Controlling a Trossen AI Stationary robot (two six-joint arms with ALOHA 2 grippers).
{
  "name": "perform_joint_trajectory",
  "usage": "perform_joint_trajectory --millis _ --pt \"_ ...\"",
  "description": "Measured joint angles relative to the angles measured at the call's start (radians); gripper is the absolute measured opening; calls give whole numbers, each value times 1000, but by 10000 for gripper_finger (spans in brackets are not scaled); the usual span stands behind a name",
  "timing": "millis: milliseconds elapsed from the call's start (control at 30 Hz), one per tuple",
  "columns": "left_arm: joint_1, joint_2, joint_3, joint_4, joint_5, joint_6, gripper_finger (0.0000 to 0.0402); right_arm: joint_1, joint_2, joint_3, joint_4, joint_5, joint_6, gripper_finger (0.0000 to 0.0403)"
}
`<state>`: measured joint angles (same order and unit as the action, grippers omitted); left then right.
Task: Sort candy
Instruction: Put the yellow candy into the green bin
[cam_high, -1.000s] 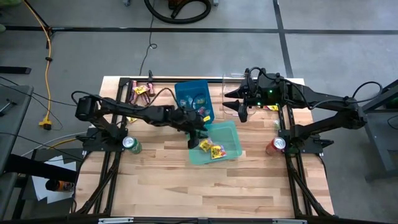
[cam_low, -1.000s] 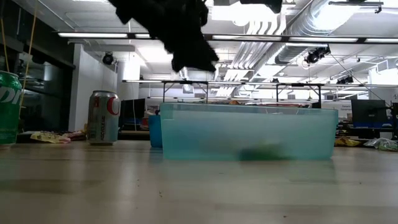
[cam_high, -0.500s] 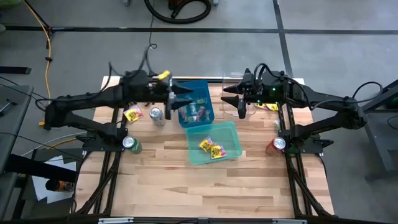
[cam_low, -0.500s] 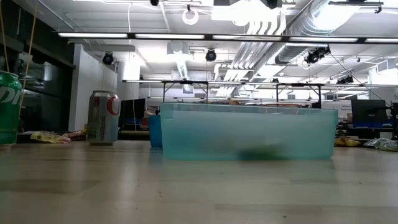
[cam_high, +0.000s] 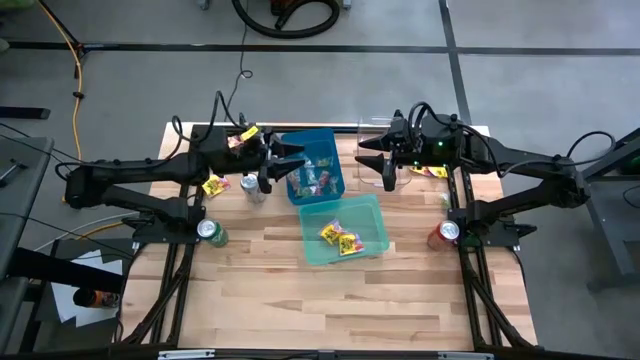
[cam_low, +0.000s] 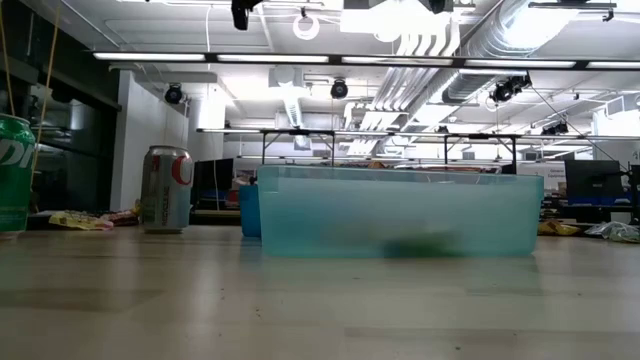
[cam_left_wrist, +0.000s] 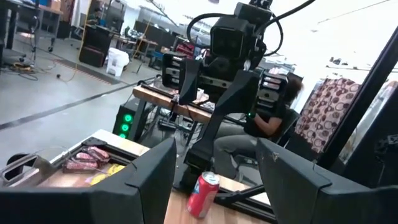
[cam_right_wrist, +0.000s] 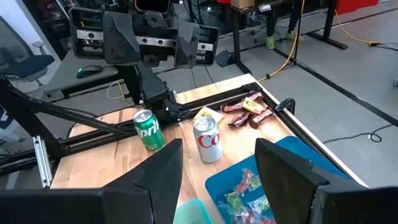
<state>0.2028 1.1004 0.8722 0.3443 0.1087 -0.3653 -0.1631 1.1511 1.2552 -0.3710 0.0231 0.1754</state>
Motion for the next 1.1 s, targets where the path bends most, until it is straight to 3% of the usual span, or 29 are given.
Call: perform_joint_trajectory --millis 367,567,867,1100 --pt "8 0 0 -2 -41 0 211 0 0 0 -26 19 5 197" --pt "7 0 0 -6 -41 0 211 -57 1 0 -237 339 217 197" --pt "7 0 0 -11 -32 0 211 -463 6 -64 -583 398 447 197" --pt "7 0 0 -29 -31 0 211 -746 6 -293 -564 230 606 197"
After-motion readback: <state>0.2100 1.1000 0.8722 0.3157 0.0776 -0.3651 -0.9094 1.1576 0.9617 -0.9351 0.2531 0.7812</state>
